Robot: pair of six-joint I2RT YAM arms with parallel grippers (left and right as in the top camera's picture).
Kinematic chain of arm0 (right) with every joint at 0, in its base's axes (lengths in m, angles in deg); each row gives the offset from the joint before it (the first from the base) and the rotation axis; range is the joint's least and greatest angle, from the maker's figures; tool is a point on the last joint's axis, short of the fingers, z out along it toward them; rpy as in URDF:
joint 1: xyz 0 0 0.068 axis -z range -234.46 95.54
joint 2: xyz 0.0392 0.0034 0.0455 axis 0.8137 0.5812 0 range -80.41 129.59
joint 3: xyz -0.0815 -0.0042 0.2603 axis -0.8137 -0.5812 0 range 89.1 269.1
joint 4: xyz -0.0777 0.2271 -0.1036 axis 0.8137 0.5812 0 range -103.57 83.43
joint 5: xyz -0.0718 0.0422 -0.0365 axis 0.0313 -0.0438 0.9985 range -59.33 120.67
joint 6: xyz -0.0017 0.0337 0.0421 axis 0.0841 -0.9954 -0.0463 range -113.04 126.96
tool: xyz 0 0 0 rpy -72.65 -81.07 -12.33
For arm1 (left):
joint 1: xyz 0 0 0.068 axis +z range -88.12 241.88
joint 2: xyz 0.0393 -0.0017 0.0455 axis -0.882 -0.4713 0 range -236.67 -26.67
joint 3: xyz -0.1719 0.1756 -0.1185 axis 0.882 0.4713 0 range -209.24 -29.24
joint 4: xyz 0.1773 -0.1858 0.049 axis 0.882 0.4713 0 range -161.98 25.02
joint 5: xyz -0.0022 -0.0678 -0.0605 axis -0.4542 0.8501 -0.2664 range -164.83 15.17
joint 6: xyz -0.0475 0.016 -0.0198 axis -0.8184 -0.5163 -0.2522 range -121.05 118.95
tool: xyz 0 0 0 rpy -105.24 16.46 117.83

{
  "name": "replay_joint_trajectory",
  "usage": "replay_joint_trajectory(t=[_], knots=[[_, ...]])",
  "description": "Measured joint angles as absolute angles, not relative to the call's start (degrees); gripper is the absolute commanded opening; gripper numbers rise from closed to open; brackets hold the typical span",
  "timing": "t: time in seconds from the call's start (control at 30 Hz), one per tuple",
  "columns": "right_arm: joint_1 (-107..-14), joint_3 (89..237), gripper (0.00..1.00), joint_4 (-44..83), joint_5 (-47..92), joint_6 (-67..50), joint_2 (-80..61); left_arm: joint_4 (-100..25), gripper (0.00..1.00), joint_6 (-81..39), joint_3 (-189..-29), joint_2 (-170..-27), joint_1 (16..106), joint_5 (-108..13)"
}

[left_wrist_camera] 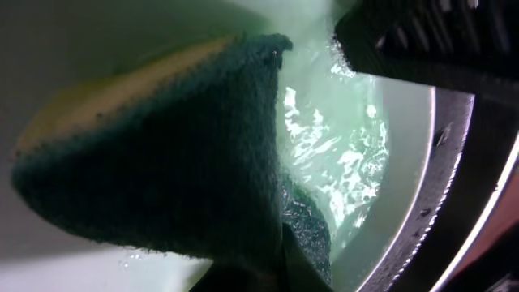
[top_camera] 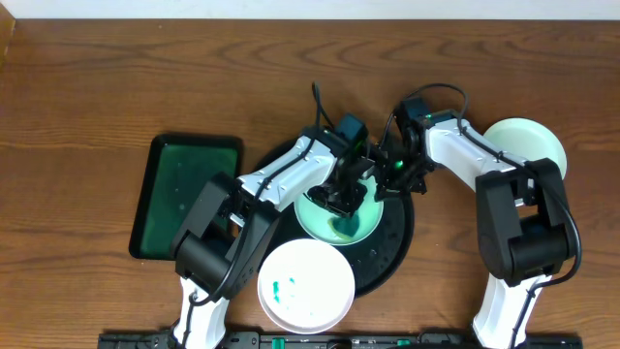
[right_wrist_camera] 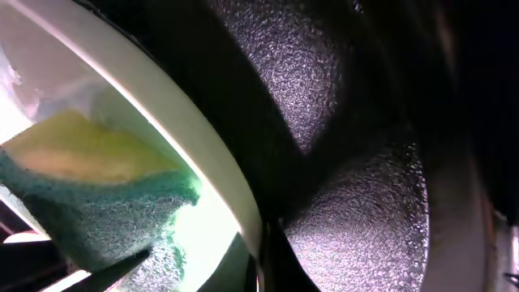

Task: Clean dirty plates on tray and stack at the side
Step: 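Rub the sponge around the plate surface with the left gripper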

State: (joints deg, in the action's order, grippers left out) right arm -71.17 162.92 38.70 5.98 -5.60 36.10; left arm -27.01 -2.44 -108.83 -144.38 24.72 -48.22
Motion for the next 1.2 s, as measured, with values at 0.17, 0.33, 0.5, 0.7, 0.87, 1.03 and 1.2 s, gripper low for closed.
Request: replay_joint_trajectory(t=[0.17, 0.33, 0.5, 0.7, 0.87, 1.03, 1.2], knots=[[-70.1, 162.9, 0.01, 39.2, 6.7, -5.6, 36.0, -33.0, 0.07, -6.5, -108.3, -144.6, 24.7, -45.8], [-70.1, 162.9, 0.01, 39.3, 6.7, -5.6, 36.0, -36.2, 0.07, -11.6, -108.3, -144.8, 25.0, -46.9], [-70.1, 162.9, 0.01, 39.4, 6.7, -5.6, 36.0, -36.0, 0.07, -15.9, -108.3, -144.8, 26.5, -49.1], [-70.3, 162.9, 0.01, 39.0, 6.0, -5.7, 36.0, -33.7, 0.07, -19.6, -109.4, -144.8, 30.0, -52.9], [-70.3, 162.9, 0.01, 38.9, 5.6, -5.9, 36.0, -31.5, 0.07, -20.8, -109.9, -144.6, 33.9, -55.5], [-70.3, 162.9, 0.01, 38.9, 5.6, -6.0, 36.0, -29.6, 0.07, -22.8, -110.2, -144.5, 34.8, -57.6], [-70.3, 162.9, 0.01, 38.9, 5.6, -6.0, 36.0, -26.2, 0.07, -25.9, -111.0, -144.4, 35.1, -61.2]])
